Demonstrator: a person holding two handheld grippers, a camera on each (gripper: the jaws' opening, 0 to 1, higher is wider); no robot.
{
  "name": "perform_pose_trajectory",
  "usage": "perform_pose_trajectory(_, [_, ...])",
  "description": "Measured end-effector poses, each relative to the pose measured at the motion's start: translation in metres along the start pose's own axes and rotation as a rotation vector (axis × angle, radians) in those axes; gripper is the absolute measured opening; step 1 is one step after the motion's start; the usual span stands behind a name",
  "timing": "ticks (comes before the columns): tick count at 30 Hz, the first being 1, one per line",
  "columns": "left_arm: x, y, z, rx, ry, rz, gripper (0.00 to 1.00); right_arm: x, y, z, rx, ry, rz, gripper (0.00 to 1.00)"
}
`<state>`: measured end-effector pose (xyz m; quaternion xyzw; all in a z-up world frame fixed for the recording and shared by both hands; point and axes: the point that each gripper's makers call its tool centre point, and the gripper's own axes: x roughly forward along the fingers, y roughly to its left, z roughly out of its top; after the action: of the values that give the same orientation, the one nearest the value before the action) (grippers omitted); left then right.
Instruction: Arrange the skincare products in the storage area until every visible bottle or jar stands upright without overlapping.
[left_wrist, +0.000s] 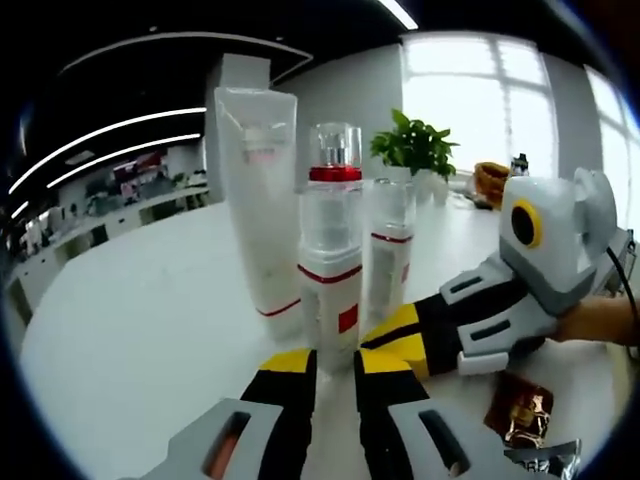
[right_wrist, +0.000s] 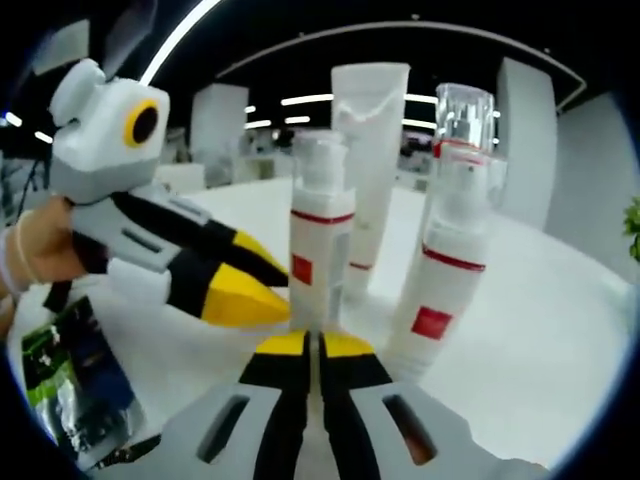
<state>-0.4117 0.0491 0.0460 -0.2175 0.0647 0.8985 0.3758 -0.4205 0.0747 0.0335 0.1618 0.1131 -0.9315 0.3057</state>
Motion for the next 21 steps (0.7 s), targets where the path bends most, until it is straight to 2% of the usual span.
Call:
perform_pose_trajectory(5, [-0.009,0.002,-0.002,0.015,0.008,0.009,0.16,-0.011,0.004,0.005,-0.005,-0.015,0.009,0.03])
perform_pose_trajectory(12, [-0.029,0.005,0.0,0.028,-0.014,0.017,0.17,-0.027,0.011,0.009,-0.039,-0.032,0.025,0.07])
perform_pose_trajectory(17, [-0.054,0.003,0.007,0.048,-0.065,0.015,0.23,-0.045,0.032,0.02,-0.063,-0.094,0.105,0.15])
perform_pose_trajectory(19, [-0.065,0.001,0.009,0.058,-0.088,0.011,0.23,-0.049,0.039,0.023,-0.057,-0.11,0.128,0.2])
perform_pose_trajectory(21, [-0.078,0.001,0.01,0.07,-0.11,0.018,0.24,-0.054,0.047,0.025,-0.041,-0.128,0.168,0.21])
